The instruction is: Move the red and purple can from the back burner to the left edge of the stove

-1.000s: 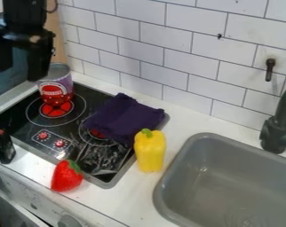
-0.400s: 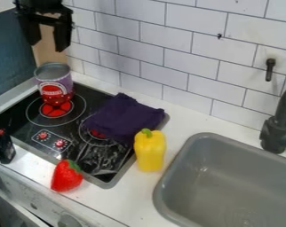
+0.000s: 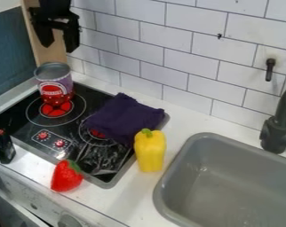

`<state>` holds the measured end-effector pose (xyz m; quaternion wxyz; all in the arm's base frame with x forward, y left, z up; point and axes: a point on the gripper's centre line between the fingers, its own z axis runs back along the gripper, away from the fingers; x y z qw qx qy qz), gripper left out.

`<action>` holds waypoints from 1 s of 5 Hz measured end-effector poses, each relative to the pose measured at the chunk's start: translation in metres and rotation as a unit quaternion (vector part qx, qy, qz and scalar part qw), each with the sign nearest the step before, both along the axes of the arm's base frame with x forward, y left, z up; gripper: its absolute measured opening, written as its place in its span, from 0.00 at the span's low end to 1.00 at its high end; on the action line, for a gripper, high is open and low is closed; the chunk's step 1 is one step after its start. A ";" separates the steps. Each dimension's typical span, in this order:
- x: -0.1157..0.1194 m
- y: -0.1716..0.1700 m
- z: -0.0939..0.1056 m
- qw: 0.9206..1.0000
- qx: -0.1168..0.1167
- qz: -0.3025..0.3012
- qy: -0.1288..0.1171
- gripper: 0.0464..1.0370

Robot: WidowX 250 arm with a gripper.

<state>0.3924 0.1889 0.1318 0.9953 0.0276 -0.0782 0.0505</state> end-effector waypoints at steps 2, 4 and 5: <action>0.020 0.015 -0.027 0.999 0.009 0.025 0.023 0.96; 0.022 0.009 -0.041 0.998 0.012 0.025 0.052 0.96; 0.018 0.009 -0.044 0.998 0.010 0.018 0.061 0.96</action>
